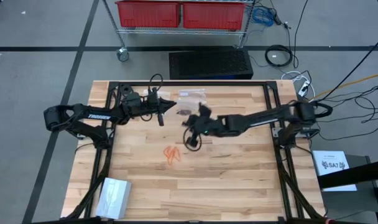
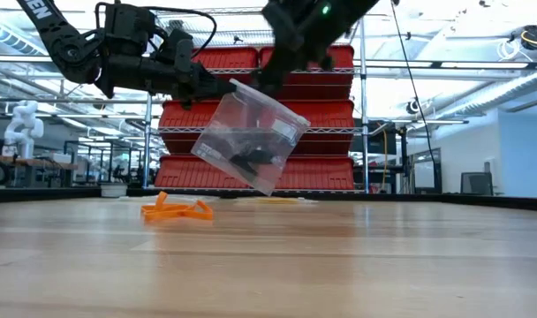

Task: Sort rubber bands
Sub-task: Put the left black rubber band into the right transparent zip bag

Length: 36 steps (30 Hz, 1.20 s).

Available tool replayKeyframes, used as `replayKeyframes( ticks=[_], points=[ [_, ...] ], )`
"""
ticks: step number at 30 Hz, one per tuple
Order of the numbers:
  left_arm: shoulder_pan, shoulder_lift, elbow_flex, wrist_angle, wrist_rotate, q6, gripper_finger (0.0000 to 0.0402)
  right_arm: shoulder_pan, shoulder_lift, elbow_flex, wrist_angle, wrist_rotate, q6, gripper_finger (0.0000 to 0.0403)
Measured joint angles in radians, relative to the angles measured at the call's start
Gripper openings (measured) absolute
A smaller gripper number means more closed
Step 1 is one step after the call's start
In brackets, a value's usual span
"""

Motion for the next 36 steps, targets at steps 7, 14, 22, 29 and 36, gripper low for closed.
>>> replayKeyframes(
  ticks=[7,14,22,29,36],
  points=[
    [0.000,0.000,0.000,-0.002,0.011,-0.001,0.0000,-0.040,-0.112,0.001,-0.032,0.194,-0.204,0.0001],
    [-0.011,0.000,0.000,0.002,0.019,0.000,0.0000,-0.130,-0.058,0.001,-0.008,0.126,-0.307,0.0001],
    [-0.011,0.000,0.000,0.002,0.020,0.001,0.0000,-0.162,-0.004,0.000,0.071,-0.029,-0.311,0.0000],
    [-0.011,0.000,0.000,0.001,0.020,0.002,0.0000,-0.169,-0.003,0.000,0.086,-0.099,-0.243,0.0044],
    [-0.011,0.000,0.000,0.001,0.020,0.002,0.0000,-0.169,-0.003,0.000,0.085,-0.099,-0.232,0.0151]
  ],
)
